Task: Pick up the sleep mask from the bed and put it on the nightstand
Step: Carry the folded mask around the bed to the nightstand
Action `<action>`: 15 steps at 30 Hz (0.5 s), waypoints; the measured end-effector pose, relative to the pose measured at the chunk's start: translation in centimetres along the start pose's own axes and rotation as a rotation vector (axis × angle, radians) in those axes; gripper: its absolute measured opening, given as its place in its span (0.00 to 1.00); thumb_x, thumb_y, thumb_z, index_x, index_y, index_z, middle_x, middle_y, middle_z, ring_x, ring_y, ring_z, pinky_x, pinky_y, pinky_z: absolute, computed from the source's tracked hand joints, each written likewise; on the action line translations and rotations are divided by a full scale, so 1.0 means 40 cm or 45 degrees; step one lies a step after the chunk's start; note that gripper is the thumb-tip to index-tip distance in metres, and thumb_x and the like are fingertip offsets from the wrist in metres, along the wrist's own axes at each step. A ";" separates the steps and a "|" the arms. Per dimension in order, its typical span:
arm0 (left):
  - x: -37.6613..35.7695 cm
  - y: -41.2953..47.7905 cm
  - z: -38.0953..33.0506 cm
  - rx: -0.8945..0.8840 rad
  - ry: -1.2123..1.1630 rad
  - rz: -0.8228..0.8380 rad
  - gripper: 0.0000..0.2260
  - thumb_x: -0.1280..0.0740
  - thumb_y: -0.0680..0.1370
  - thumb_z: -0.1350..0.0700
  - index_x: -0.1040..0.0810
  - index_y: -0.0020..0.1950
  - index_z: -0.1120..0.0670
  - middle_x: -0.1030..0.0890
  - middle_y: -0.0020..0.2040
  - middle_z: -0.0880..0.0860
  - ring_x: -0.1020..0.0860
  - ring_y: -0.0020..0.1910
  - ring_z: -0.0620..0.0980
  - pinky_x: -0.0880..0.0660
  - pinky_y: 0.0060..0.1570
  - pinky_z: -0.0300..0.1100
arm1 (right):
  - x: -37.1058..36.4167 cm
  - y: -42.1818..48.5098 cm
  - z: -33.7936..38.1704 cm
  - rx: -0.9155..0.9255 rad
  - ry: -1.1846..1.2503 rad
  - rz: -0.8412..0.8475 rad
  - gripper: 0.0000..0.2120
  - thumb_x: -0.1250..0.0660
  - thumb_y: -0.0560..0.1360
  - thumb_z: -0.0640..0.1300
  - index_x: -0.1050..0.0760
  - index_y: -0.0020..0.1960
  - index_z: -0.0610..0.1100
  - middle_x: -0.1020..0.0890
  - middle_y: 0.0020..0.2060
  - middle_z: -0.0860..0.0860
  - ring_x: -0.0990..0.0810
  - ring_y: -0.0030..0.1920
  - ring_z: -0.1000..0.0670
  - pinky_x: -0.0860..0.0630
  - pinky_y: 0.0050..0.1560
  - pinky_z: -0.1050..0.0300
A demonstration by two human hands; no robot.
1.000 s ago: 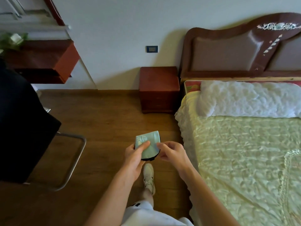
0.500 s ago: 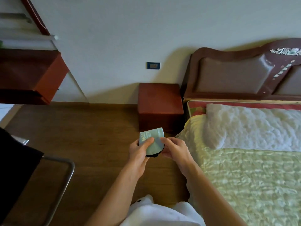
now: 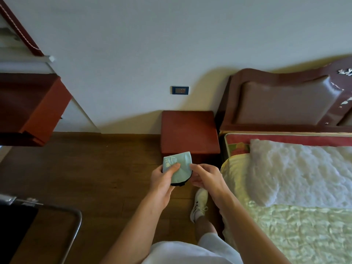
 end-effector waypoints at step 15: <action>-0.426 0.476 -0.293 -0.029 -0.080 -0.111 0.07 0.30 0.76 0.61 0.21 0.53 0.54 0.16 0.53 0.59 0.18 0.53 0.57 0.21 0.55 0.52 | 0.194 0.608 0.336 0.023 0.033 0.078 0.13 0.30 0.76 0.51 0.17 0.53 0.43 0.12 0.48 0.47 0.12 0.49 0.50 0.15 0.53 0.50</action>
Point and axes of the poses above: each hand's wrist, its own y-axis towards the middle knuckle, its own x-axis out of the back of the hand, z = x × y, the point moved 1 cm from there along y, towards the middle knuckle
